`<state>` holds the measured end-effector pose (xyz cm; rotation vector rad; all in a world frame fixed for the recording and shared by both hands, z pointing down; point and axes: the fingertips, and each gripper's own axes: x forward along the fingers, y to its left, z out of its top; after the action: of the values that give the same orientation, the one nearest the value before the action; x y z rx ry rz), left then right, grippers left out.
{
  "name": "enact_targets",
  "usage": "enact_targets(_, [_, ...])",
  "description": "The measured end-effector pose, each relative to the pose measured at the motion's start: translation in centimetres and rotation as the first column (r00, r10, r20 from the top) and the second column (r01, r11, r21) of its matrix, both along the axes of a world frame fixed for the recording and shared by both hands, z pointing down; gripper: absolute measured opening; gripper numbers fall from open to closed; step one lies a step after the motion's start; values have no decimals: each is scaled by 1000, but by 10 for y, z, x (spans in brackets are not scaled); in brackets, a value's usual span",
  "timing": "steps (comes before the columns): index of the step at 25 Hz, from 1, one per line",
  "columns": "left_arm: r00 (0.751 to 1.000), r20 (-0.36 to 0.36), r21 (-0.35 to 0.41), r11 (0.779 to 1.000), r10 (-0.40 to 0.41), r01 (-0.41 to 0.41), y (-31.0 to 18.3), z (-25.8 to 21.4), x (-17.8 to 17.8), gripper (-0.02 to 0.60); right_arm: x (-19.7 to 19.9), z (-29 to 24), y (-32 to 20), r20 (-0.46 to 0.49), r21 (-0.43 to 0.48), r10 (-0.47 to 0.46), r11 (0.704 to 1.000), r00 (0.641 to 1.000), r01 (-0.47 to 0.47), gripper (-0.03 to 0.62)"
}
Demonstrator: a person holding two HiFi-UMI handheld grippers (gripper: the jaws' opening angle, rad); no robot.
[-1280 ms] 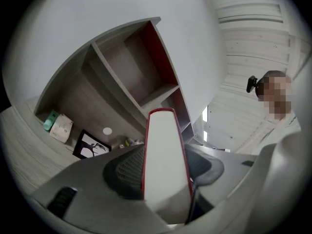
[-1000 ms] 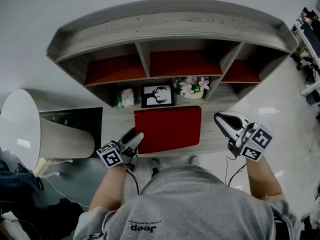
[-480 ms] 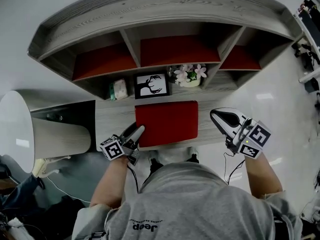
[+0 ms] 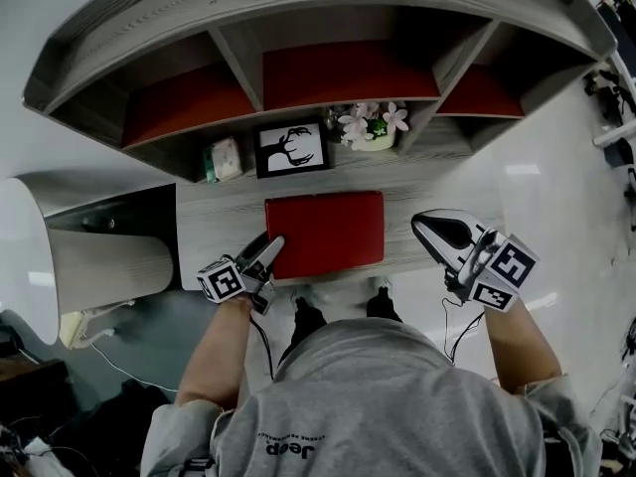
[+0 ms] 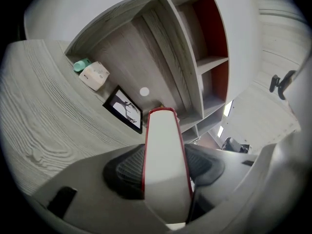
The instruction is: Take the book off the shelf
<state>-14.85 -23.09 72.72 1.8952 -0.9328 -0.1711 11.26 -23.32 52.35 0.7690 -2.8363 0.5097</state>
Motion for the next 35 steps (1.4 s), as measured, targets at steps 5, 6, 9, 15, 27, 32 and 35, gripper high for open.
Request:
enact_targets(5, [995,-93,26,999,35,-33,-8,3,12,267,-3,11,5,2,-22,-7,1000,1000,7,0])
enact_targets(6, [996,-89,1,1000,30,-30,-9,9,10,267,-3,13,6,4,-26,-9,1000,1000,9,2])
enact_targets(9, [998,-64,-109,994,-3,-4,-10,33,0,270,-5,19,8,6,-36,-16,999,1000,17,2])
enact_targets(15, [998,-57,-208,978,0,-12,-15,50,1,270,-8,26,11,10,-55,-20,998,1000,21,2])
enact_targets(27, [1000,5,-299,954,25,-22,-23,68,6,282,-17,36,9,24,-73,-43,996,999,45,2])
enact_targets(32, [996,81,-354,935,23,7,-22,82,5,305,-22,37,8,26,-79,-52,995,998,54,2])
enact_targets(35, [953,297,-366,929,62,54,-18,98,-5,272,-23,38,8,26,-80,-55,995,998,57,2])
